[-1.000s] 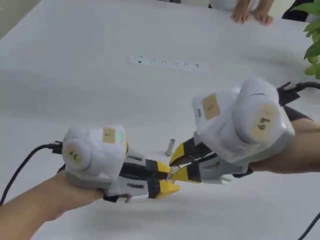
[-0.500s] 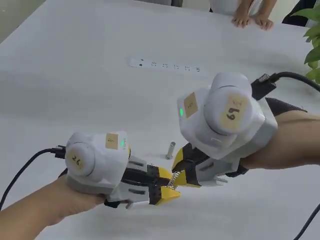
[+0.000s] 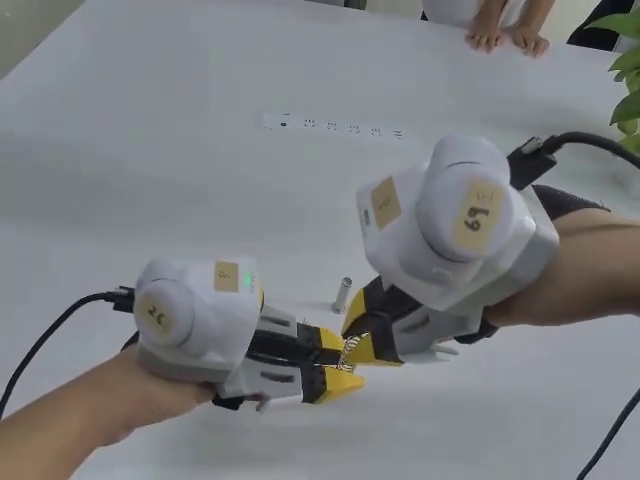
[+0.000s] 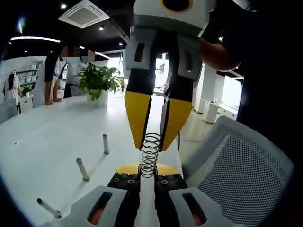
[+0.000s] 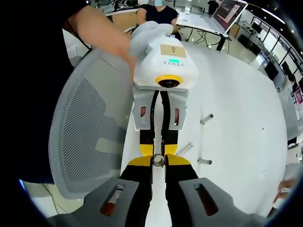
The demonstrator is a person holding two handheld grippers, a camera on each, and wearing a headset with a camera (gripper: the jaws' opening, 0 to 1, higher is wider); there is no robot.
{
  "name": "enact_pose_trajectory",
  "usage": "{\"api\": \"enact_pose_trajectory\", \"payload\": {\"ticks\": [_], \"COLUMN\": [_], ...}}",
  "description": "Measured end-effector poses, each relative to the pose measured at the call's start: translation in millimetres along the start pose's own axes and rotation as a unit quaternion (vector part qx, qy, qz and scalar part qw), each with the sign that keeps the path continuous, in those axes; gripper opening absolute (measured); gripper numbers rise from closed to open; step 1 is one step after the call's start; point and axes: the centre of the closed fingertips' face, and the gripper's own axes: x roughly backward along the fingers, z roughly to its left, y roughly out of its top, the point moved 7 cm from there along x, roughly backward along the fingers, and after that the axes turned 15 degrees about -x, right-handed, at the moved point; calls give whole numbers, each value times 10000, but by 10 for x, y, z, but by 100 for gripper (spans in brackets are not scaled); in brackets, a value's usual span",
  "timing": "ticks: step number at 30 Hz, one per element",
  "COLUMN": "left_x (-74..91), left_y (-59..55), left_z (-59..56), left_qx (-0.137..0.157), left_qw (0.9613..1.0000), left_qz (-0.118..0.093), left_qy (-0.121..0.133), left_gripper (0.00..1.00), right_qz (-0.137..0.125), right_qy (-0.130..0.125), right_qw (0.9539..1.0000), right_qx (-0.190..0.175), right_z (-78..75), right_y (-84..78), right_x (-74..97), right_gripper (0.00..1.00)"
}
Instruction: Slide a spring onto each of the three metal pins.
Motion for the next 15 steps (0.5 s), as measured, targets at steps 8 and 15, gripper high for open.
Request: {"api": "enact_pose_trajectory", "payload": {"ticks": [8,15], "left_x": [-2,6], "left_y": [19,-12], "left_z": [10,-5], "left_qx": [64,-21], "left_qw": [10000,9999], "left_qz": [-27,91], "left_qy": [37,69], "left_gripper": [3,10], "right_qz": [-13,-129], "right_qy": [10,-6], "right_qw": [10000,9999], "right_qx": [71,79], "right_z": [-9,-8], "right_y": [19,40], "right_x": [16,40], "right_gripper": [6,6]}}
